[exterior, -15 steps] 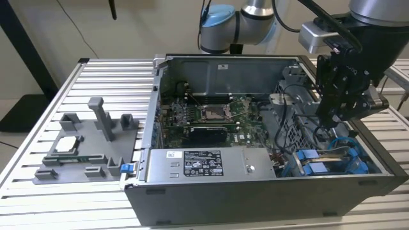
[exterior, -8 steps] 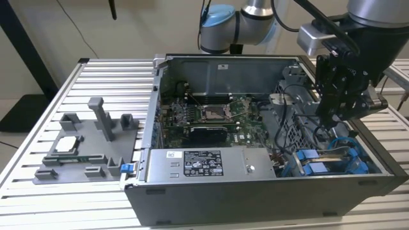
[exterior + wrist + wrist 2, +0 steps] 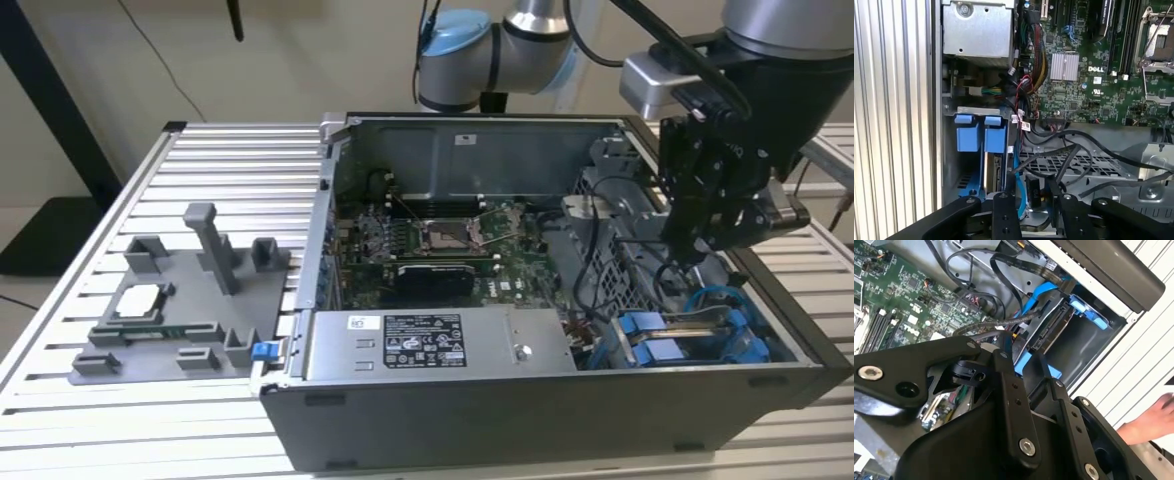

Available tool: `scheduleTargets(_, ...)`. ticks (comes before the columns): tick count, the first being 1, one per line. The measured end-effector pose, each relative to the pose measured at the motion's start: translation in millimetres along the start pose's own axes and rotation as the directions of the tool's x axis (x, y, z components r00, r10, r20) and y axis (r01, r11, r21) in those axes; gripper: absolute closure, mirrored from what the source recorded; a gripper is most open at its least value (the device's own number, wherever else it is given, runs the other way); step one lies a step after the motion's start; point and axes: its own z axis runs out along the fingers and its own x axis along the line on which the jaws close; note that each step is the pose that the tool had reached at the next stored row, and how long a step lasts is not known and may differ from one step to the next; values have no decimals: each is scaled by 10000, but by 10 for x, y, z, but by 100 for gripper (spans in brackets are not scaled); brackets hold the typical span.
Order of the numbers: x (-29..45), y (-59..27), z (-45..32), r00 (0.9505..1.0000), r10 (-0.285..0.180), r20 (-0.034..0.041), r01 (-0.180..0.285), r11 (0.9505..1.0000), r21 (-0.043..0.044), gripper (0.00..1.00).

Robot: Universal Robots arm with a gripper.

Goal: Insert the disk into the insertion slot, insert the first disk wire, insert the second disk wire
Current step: 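Insert the first disk wire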

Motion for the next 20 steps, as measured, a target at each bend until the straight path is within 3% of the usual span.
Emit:
scheduleTargets(1, 0, 1, 0, 10000, -9, 2, 9, 10000, 10, 100)
scheduleTargets(14, 4, 3, 1, 10000, -32, -27, 32, 10000, 50, 100)
scheduleTargets(20, 128, 9, 13, 10000, 19, -35, -19, 10000, 51, 100)
